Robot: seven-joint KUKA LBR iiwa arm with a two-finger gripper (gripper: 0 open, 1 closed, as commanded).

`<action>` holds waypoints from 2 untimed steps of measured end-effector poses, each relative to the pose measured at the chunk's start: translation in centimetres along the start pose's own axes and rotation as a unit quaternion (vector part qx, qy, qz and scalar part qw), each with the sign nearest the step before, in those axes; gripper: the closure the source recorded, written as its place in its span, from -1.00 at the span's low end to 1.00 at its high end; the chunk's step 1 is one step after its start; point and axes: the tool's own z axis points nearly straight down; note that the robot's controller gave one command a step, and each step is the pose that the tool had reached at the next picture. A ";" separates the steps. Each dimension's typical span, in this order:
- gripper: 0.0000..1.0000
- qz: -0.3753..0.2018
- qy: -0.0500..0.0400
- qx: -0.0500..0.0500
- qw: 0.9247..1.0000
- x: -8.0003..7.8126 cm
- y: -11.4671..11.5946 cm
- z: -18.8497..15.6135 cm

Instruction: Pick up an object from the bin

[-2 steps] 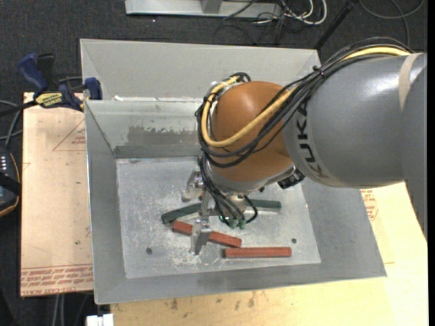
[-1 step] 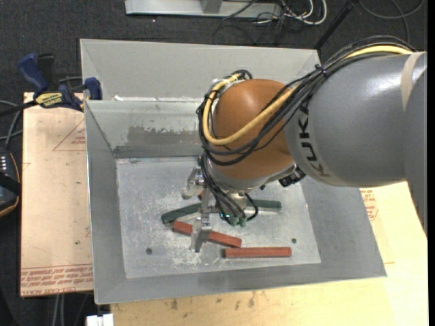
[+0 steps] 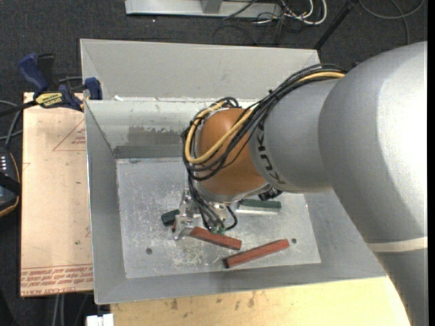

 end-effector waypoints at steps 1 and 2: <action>1.00 0.000 0.000 0.000 1.000 0.0 0.0 0.0; 1.00 -0.004 0.010 0.004 1.000 0.2 -0.2 -3.2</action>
Offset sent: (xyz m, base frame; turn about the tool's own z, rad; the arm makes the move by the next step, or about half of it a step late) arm 0.0142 -0.0061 0.1624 -0.0243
